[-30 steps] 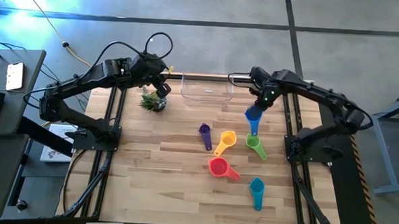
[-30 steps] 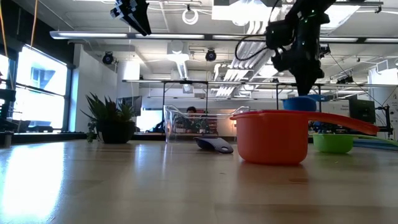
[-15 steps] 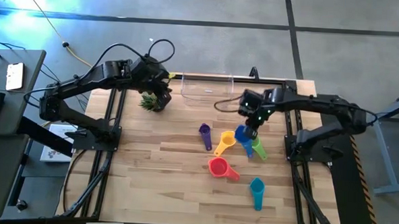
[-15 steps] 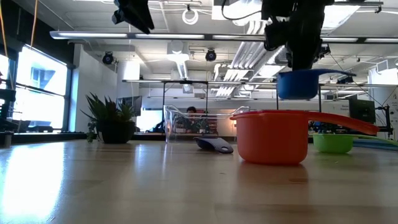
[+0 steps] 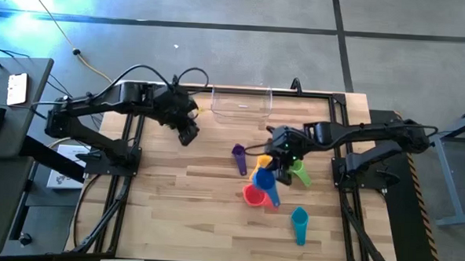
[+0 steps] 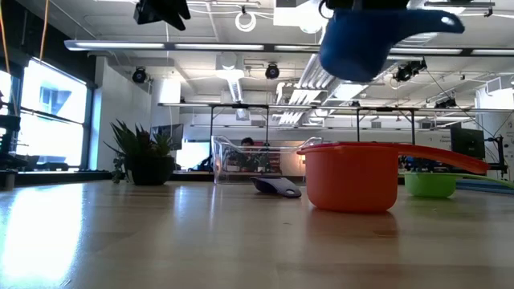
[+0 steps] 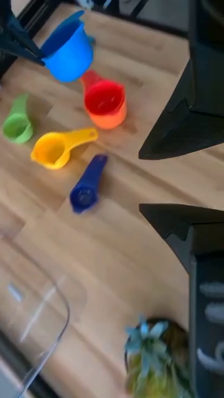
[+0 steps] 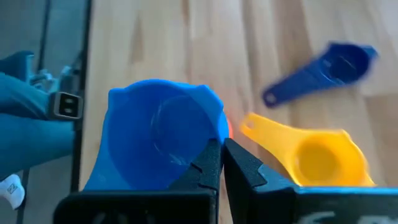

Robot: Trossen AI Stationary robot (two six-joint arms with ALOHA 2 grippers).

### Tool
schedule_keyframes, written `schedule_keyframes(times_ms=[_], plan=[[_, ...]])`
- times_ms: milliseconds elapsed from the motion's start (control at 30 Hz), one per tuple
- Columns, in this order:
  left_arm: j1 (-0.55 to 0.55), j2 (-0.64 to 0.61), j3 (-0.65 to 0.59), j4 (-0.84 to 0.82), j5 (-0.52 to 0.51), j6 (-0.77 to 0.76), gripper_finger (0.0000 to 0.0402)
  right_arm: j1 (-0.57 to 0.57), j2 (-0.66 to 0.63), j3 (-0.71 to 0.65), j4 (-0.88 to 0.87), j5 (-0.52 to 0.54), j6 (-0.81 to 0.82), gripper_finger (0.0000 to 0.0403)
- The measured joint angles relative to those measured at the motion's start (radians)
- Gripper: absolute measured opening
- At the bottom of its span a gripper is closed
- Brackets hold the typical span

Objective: Nest measuring cups in basket
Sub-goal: Stack the blue measuring cup on top of the red measuring cup

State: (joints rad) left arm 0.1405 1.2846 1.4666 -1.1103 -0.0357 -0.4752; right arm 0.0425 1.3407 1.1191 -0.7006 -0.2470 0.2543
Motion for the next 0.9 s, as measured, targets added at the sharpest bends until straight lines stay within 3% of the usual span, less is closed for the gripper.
schedule_keyframes(times_ms=[400, 633, 900], plan=[[-0.161, 0.0, 0.0, 0.002, -0.001, -0.164, 0.0113, 0.047, 0.009, 0.0, 0.128, -0.001, -0.017, 0.0], [-0.209, 0.0, 0.0, 0.01, -0.003, -0.228, 0.0113, 0.013, 0.053, 0.001, 0.142, -0.072, -0.039, 0.0], [-0.209, 0.002, 0.0, 0.01, -0.053, -0.266, 0.0113, 0.001, 0.143, 0.142, 0.027, -0.128, -0.155, 0.0]])
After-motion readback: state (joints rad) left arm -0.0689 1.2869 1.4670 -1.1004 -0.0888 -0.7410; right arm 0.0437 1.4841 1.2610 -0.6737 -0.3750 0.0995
